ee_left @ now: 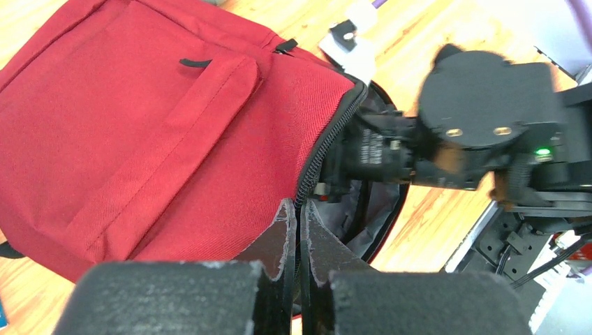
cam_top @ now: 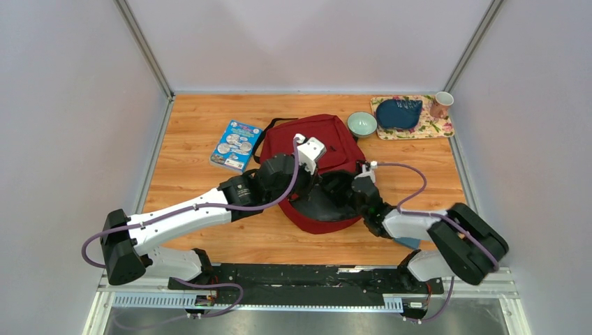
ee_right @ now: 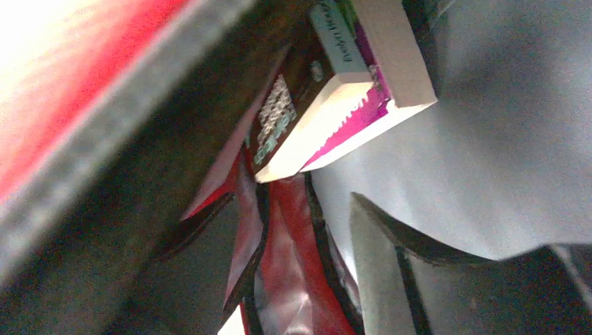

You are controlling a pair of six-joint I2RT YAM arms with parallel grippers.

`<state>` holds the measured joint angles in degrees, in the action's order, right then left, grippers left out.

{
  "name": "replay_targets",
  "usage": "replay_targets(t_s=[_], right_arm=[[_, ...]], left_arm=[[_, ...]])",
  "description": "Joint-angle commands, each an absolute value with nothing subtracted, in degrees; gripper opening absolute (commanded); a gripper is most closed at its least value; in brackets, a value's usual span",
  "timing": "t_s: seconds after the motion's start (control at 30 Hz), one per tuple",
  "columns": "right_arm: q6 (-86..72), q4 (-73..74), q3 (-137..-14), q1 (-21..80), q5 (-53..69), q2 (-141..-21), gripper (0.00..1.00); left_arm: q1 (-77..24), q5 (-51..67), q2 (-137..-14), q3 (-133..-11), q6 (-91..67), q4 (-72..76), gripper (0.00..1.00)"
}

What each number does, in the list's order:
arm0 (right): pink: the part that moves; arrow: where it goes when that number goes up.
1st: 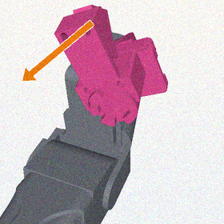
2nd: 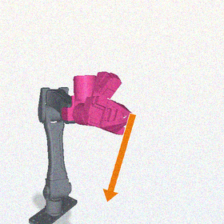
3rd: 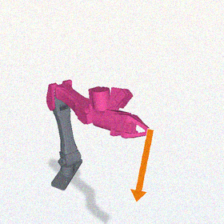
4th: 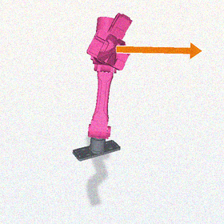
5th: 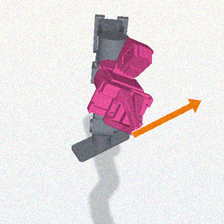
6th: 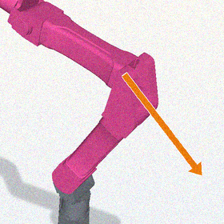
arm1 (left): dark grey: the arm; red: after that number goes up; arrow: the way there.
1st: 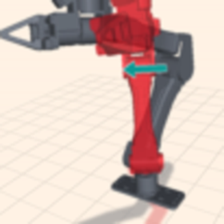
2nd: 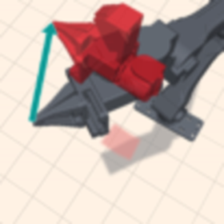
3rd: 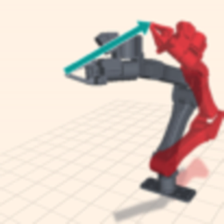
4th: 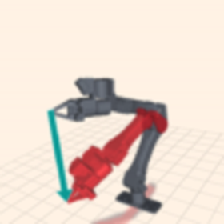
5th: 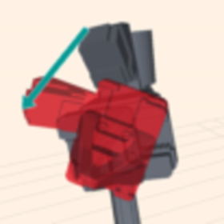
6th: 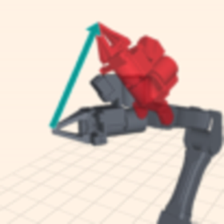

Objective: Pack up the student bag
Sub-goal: Place the book in the student bag, then adjust the book at the center of the board.

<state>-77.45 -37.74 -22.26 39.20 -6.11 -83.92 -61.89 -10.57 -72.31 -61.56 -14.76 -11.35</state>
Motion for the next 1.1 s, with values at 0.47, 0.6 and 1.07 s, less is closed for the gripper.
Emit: replay_targets(t_s=[0.47,0.6,1.07], right_arm=[[-64.2,27.9,-18.9,40.3,-23.4,-14.1,0.68],[-62.9,36.2,-22.8,40.3,-27.9,-5.0,0.68],[-58.5,44.0,-31.6,40.3,-31.8,-6.2,0.74]], left_arm=[[-62.3,-6.5,-71.2,-57.8,-20.0,-7.7,0.0],[-62.3,2.2,-74.7,-58.0,-21.5,-7.0,0.18],[-62.3,-5.0,-64.4,-53.0,-20.0,-14.4,0.84]])
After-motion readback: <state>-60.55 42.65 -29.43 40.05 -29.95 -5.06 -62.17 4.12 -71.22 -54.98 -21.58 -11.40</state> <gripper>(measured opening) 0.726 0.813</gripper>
